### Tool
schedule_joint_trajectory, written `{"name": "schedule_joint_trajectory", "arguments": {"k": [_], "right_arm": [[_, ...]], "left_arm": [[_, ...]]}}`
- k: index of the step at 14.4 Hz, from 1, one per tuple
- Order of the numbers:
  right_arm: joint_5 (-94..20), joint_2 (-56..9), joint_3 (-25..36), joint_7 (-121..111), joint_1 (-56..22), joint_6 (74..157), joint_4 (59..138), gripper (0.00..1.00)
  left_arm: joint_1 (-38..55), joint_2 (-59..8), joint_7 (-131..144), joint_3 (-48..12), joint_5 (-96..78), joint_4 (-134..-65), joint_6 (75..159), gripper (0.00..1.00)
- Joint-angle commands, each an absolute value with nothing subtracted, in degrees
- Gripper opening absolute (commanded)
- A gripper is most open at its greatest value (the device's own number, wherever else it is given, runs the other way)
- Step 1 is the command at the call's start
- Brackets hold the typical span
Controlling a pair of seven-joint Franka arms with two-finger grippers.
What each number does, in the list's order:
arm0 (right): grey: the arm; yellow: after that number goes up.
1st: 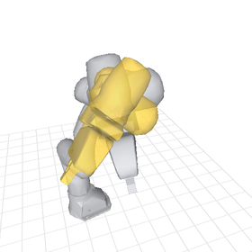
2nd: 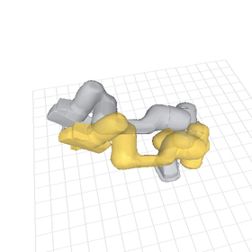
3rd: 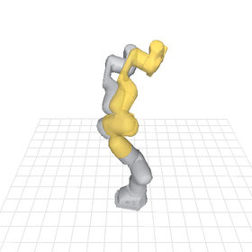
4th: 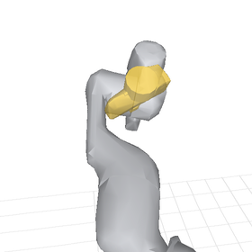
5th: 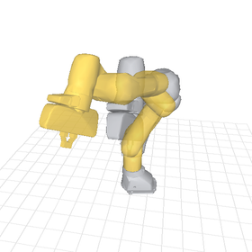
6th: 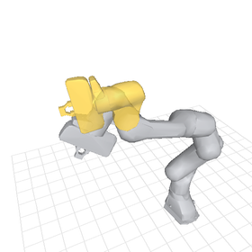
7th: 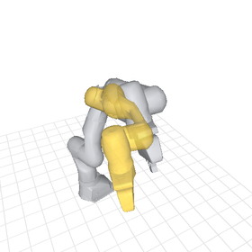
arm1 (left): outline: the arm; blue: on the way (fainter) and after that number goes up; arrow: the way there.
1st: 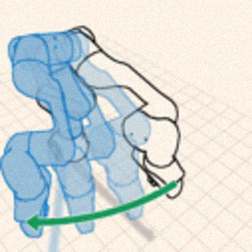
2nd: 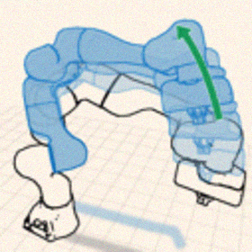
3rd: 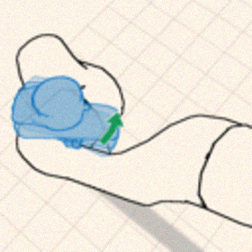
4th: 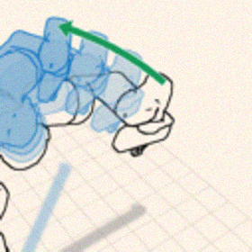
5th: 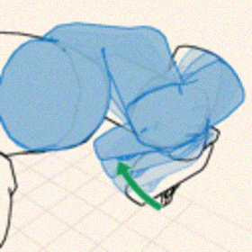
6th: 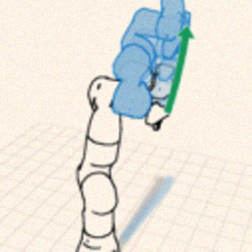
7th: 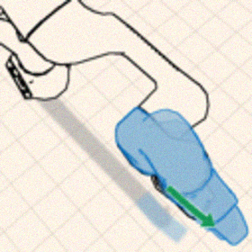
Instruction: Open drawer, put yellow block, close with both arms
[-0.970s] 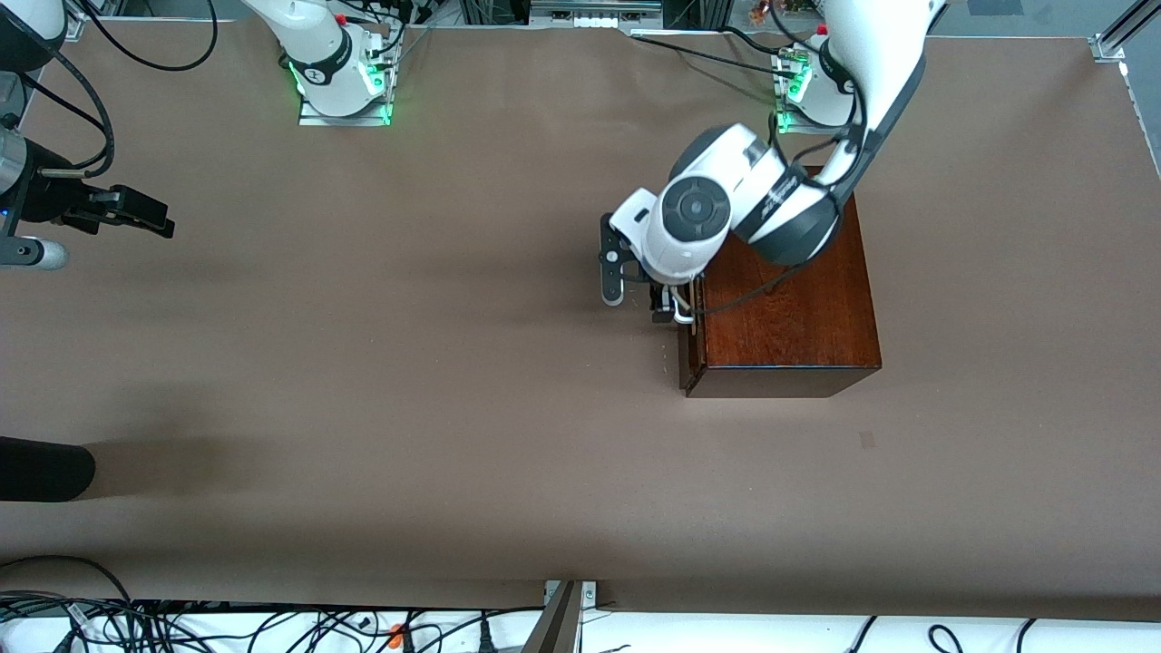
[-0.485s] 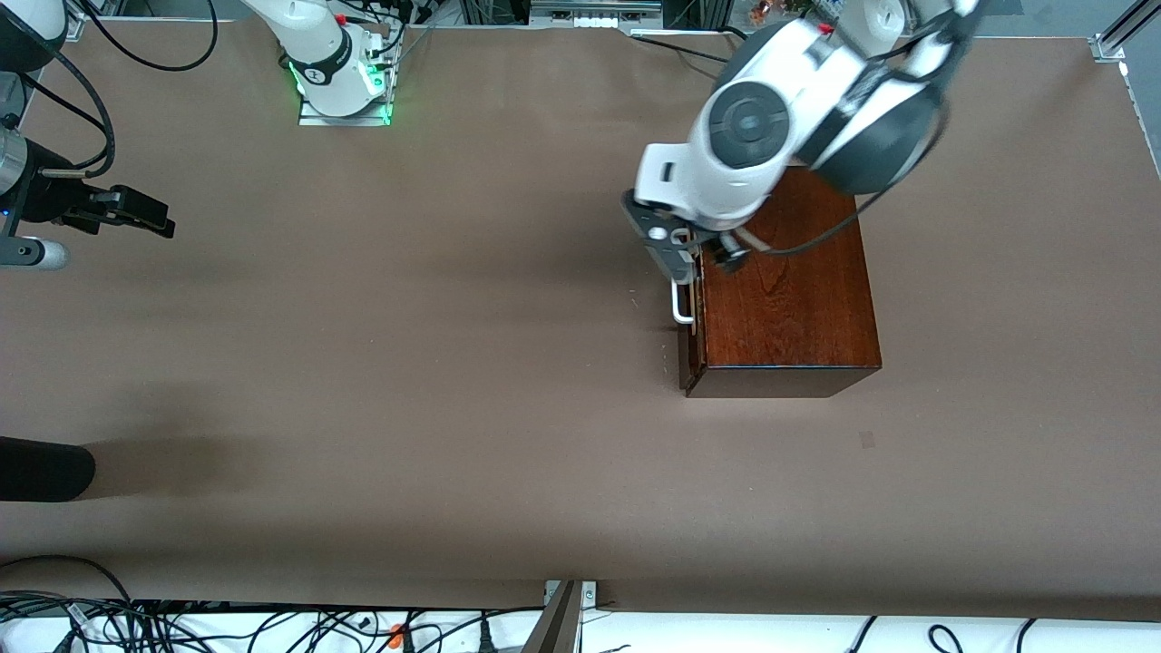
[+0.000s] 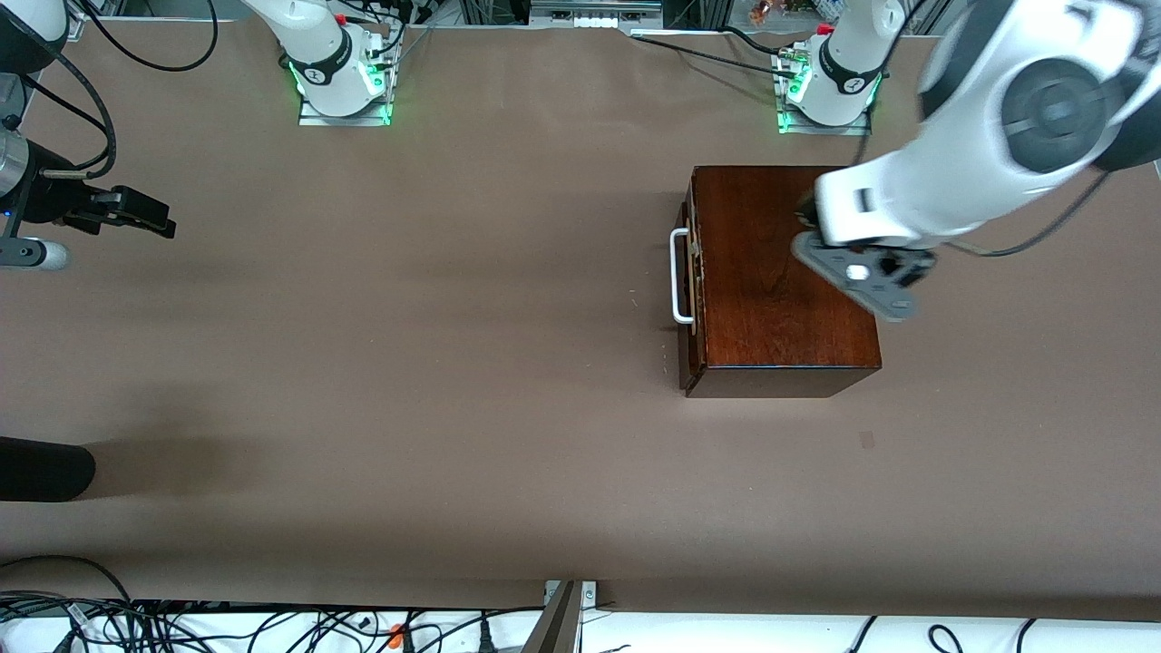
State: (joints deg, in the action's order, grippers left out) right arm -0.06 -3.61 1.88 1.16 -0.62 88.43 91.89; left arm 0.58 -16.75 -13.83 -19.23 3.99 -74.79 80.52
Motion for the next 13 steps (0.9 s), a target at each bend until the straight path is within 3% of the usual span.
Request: {"name": "schedule_joint_trajectory", "arguments": {"k": [1, 8, 13], "right_arm": [[-0.35, -4.13, 1.85, 0.53, -0.61, 87.63, 90.7, 1.0], [-0.35, -4.48, 1.85, 0.53, -0.62, 87.45, 90.7, 1.0], [-0.35, -4.83, 1.85, 0.35, -0.53, 87.28, 90.7, 1.0]], "left_arm": [[1.76, -11.62, -12.66, -12.24, 4.75, -78.21, 81.2, 1.0], [1.58, 2.19, 5.98, -3.79, 3.09, -96.57, 97.54, 1.0], [1.58, 0.54, -0.79, -2.9, 2.54, -93.45, 95.45, 1.0]]}}
